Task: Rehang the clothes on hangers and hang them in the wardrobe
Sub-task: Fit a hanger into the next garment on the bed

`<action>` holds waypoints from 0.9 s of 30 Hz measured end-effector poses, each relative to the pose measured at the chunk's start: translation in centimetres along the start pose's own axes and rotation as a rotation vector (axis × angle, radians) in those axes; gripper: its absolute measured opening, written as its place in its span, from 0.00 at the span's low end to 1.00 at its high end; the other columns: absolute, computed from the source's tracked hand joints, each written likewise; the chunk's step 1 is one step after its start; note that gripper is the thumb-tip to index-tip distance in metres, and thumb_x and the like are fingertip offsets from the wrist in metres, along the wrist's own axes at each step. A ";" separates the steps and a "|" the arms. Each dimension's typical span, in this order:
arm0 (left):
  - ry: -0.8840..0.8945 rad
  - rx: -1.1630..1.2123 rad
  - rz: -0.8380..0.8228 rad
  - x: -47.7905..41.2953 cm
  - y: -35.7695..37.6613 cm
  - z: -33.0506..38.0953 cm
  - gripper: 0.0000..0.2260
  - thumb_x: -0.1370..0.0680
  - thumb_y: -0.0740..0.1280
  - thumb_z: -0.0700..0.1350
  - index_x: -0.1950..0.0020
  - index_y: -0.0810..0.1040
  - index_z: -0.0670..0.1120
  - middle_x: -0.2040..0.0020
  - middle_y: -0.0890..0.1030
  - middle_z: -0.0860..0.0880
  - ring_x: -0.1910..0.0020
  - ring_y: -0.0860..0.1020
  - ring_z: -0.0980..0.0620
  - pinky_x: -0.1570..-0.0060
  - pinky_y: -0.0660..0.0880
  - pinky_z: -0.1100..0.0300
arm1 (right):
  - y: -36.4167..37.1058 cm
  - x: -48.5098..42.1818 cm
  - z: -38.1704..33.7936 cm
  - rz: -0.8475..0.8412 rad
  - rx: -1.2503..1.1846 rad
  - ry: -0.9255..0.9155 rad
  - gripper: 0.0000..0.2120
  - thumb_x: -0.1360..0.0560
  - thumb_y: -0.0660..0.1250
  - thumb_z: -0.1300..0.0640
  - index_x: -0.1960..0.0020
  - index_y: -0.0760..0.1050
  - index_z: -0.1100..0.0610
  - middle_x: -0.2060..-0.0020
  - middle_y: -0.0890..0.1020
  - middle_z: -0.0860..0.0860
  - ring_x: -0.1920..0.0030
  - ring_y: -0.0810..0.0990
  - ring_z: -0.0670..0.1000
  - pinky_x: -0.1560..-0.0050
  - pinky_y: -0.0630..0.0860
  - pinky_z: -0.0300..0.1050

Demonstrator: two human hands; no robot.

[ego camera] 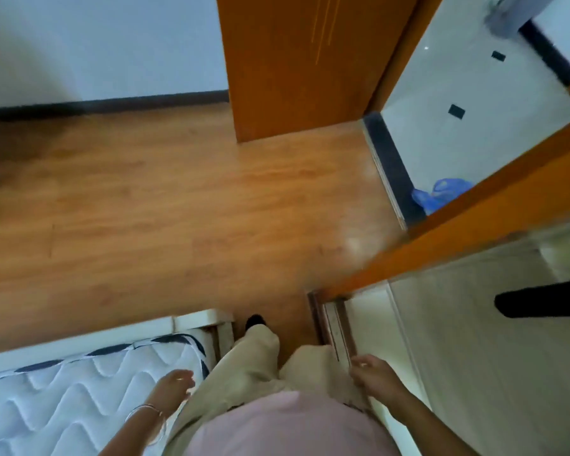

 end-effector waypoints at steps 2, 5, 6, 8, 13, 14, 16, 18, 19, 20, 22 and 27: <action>0.027 0.056 0.041 -1.0 -1.8 2.5 0.10 0.22 0.57 0.32 0.43 0.74 0.35 0.53 0.77 0.39 0.57 0.74 0.43 0.64 0.70 0.61 | 0.5 -0.6 -5.2 -0.038 0.081 -0.083 0.16 0.24 0.62 0.58 0.37 0.73 0.57 0.46 0.77 0.52 0.47 0.75 0.51 0.44 0.72 0.43; 0.021 0.124 0.077 -2.6 -4.2 4.7 0.12 0.22 0.57 0.31 0.40 0.73 0.34 0.50 0.76 0.40 0.52 0.74 0.45 0.59 0.67 0.57 | 0.8 -2.0 -11.7 -0.101 0.146 -0.158 0.13 0.23 0.61 0.56 0.39 0.72 0.54 0.49 0.76 0.50 0.47 0.74 0.49 0.46 0.72 0.41; 0.028 0.150 0.079 -3.2 -4.5 5.1 0.11 0.22 0.57 0.32 0.41 0.73 0.34 0.50 0.76 0.41 0.51 0.73 0.45 0.62 0.67 0.57 | 0.5 -2.6 -13.6 -0.113 0.163 -0.165 0.11 0.23 0.61 0.55 0.41 0.73 0.52 0.49 0.76 0.50 0.47 0.74 0.49 0.47 0.71 0.41; -0.016 0.253 0.104 -3.3 -5.1 5.9 0.09 0.21 0.57 0.36 0.44 0.73 0.35 0.51 0.76 0.41 0.51 0.74 0.45 0.65 0.65 0.59 | -0.4 -4.5 -16.6 -0.104 0.190 -0.144 0.08 0.23 0.62 0.51 0.46 0.72 0.50 0.50 0.77 0.50 0.47 0.75 0.49 0.48 0.71 0.41; -0.216 0.491 0.159 -5.8 -5.6 5.5 0.05 0.21 0.58 0.32 0.54 0.72 0.35 0.63 0.73 0.44 0.65 0.71 0.49 0.78 0.71 0.66 | -2.7 -11.1 -24.3 -0.098 0.365 -0.107 0.10 0.23 0.61 0.51 0.49 0.79 0.55 0.50 0.81 0.53 0.49 0.78 0.51 0.48 0.72 0.44; -0.257 0.530 0.171 -6.8 -5.6 5.6 0.05 0.21 0.57 0.32 0.53 0.73 0.33 0.62 0.74 0.44 0.64 0.72 0.50 0.75 0.73 0.64 | -3.1 -12.4 -26.7 -0.098 0.383 -0.109 0.09 0.23 0.61 0.53 0.52 0.78 0.56 0.52 0.80 0.54 0.51 0.77 0.51 0.51 0.72 0.43; -0.342 0.685 0.211 -8.3 -5.7 6.1 0.06 0.22 0.58 0.31 0.50 0.74 0.31 0.61 0.75 0.42 0.63 0.73 0.48 0.68 0.71 0.57 | -4.0 -15.3 -32.1 -0.104 0.417 -0.151 0.07 0.22 0.60 0.57 0.53 0.76 0.57 0.55 0.78 0.55 0.55 0.76 0.51 0.59 0.70 0.41; -0.385 0.796 0.241 -9.0 -5.7 7.8 0.06 0.22 0.59 0.32 0.50 0.74 0.31 0.59 0.75 0.40 0.63 0.73 0.47 0.62 0.71 0.55 | -4.7 -17.9 -38.0 -0.134 0.492 -0.203 0.07 0.22 0.61 0.59 0.50 0.76 0.60 0.55 0.77 0.56 0.61 0.74 0.49 0.66 0.68 0.35; -0.400 0.835 0.269 -8.8 -6.0 9.4 0.06 0.22 0.59 0.32 0.51 0.75 0.33 0.59 0.76 0.41 0.63 0.73 0.47 0.61 0.71 0.55 | -5.1 -19.0 -40.8 -0.139 0.543 -0.219 0.08 0.22 0.61 0.59 0.47 0.76 0.62 0.55 0.77 0.56 0.63 0.73 0.48 0.69 0.68 0.34; -0.394 0.869 0.269 -8.0 -6.3 11.8 0.05 0.22 0.60 0.34 0.52 0.75 0.36 0.59 0.76 0.42 0.62 0.73 0.46 0.61 0.69 0.56 | -5.4 -19.8 -43.7 -0.132 0.584 -0.235 0.09 0.22 0.62 0.60 0.45 0.75 0.63 0.56 0.77 0.56 0.64 0.73 0.48 0.71 0.68 0.33; -0.303 0.889 0.279 -7.5 -8.1 16.8 0.05 0.21 0.60 0.39 0.52 0.75 0.43 0.56 0.78 0.44 0.56 0.74 0.46 0.64 0.65 0.59 | -5.9 -21.6 -49.2 -0.101 0.611 -0.252 0.10 0.23 0.62 0.61 0.44 0.76 0.64 0.61 0.78 0.55 0.64 0.76 0.51 0.72 0.69 0.35; -0.102 0.942 0.437 -6.4 -14.6 22.6 0.08 0.21 0.60 0.42 0.44 0.75 0.48 0.49 0.79 0.48 0.50 0.76 0.50 0.56 0.70 0.62 | -0.5 -22.6 -61.5 -0.139 0.812 -0.294 0.07 0.22 0.60 0.62 0.47 0.74 0.63 0.62 0.78 0.56 0.65 0.73 0.53 0.68 0.64 0.39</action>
Point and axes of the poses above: each hand's wrist, its own x-axis away from the middle knuckle, its own y-axis out of the palm, z = x × y, the point moved 10 cm from there along -x, towards the middle knuckle
